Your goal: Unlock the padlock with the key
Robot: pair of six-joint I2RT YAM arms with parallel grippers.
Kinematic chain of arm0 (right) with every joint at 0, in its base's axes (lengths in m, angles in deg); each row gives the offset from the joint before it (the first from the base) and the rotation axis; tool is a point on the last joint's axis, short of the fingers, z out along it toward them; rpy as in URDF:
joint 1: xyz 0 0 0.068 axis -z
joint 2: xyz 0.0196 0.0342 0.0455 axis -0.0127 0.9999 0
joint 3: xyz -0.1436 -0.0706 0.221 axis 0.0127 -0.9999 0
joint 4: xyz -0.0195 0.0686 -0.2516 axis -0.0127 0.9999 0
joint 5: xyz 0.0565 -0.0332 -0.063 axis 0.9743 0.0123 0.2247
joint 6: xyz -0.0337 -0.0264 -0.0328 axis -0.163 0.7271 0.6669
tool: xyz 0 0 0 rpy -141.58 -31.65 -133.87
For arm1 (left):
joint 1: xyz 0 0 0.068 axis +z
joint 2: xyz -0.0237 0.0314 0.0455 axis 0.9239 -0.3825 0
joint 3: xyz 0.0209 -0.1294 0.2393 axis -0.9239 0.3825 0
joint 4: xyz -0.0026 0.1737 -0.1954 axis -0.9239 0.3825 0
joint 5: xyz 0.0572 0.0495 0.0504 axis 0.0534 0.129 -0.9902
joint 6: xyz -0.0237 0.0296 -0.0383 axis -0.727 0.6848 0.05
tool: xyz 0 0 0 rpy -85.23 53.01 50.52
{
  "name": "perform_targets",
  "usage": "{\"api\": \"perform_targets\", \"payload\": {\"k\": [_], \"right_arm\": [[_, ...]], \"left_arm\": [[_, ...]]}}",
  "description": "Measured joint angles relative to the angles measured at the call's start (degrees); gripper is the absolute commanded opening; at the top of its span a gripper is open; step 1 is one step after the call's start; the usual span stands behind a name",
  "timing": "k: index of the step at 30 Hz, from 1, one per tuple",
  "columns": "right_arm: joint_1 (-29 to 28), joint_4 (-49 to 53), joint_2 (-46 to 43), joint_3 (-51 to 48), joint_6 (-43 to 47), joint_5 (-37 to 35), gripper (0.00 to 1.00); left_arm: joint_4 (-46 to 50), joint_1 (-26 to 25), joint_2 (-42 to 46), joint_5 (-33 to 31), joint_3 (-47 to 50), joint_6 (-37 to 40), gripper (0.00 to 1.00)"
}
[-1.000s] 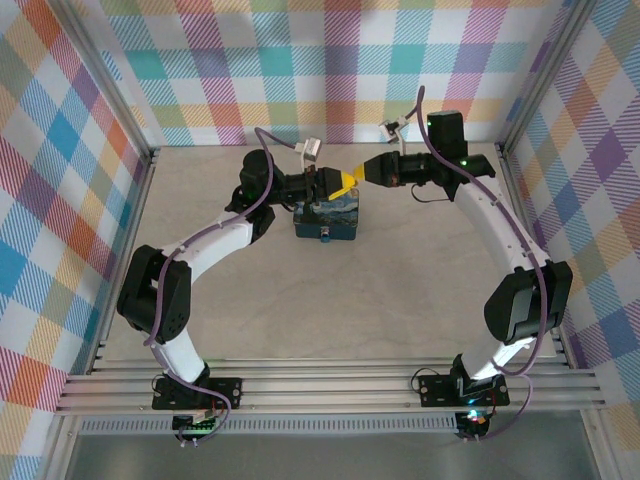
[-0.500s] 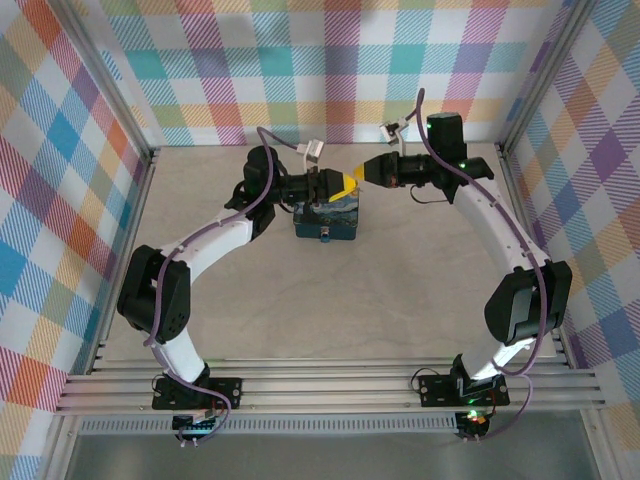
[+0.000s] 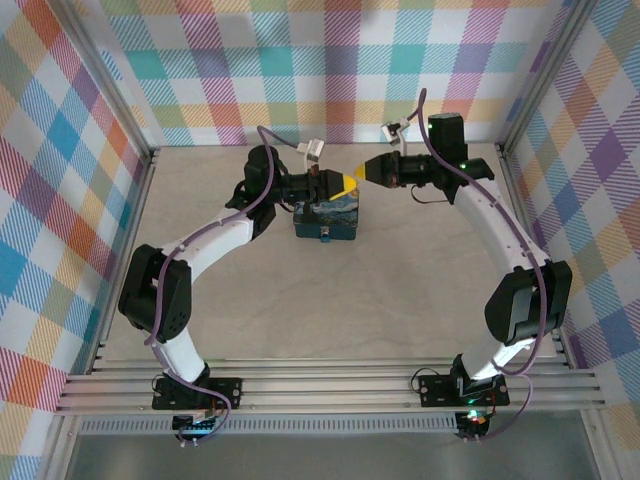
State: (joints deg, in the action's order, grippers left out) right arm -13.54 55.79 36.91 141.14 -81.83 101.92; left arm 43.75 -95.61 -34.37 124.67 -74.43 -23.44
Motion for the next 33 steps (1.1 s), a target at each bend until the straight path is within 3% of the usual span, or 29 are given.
{"api": "perform_targets", "payload": {"k": [5, 10, 20, 26, 33], "right_arm": [[0.0, 0.0, 0.0, -0.4, -1.1, -0.7, 0.33], [0.1, -0.5, 0.0, -0.4, -2.9, -2.6, 0.52], [1.2, -0.7, -0.2, -1.3, -7.6, -9.3, 0.55], [0.1, 0.6, -0.4, -7.4, -10.0, -16.4, 0.56], [-9.4, 4.2, 0.0, -12.5, -9.2, -29.8, 0.57]], "left_arm": [[5.6, 0.0, 0.3, -0.8, -1.2, 5.6, 0.0], [11.6, 0.1, 1.9, -4.3, -0.5, 10.0, 0.0], [26.2, 0.1, 11.1, -14.5, 4.5, 21.0, 0.0], [38.2, 0.1, 17.1, -24.4, 7.3, 26.2, 0.0], [50.6, 0.1, 20.8, -33.8, 12.1, 28.2, 0.0]]}}
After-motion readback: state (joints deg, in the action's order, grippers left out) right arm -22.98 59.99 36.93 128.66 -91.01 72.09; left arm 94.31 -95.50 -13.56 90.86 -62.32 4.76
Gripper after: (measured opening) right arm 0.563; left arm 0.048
